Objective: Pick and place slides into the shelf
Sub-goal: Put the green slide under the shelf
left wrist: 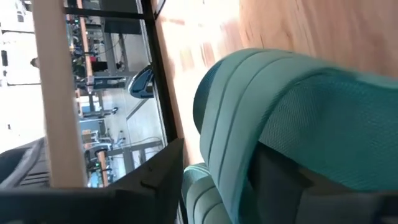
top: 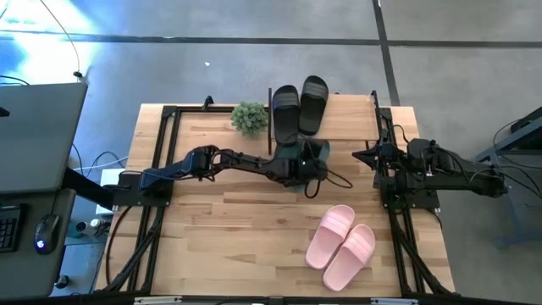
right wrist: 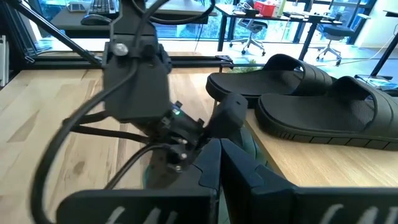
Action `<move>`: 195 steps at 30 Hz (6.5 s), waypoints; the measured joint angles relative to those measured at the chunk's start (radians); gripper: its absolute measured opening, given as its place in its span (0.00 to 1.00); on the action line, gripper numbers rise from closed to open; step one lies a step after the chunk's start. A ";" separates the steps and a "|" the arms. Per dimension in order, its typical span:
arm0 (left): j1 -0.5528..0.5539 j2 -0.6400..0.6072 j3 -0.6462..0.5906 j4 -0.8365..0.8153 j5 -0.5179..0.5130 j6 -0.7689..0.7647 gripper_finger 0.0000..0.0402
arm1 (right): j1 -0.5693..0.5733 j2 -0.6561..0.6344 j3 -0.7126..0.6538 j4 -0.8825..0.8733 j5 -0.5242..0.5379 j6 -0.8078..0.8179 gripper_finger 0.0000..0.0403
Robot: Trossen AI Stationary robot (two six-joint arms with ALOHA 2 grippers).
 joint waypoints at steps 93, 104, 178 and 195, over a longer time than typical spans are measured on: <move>-0.205 -0.678 -0.605 -0.651 0.164 -1.081 0.52 | 0.075 1.240 -0.141 0.640 0.425 0.709 0.00; -0.205 -0.678 -0.605 -0.627 0.165 -1.077 0.52 | -0.023 1.287 -0.140 0.771 0.414 0.602 0.00; -0.205 -0.677 -0.605 -0.596 0.194 -1.070 0.52 | 0.227 1.272 -0.074 0.769 0.187 0.512 0.00; -0.205 -0.676 -0.605 -0.595 0.199 -1.073 0.52 | 0.102 1.275 -0.073 0.764 0.192 0.456 0.00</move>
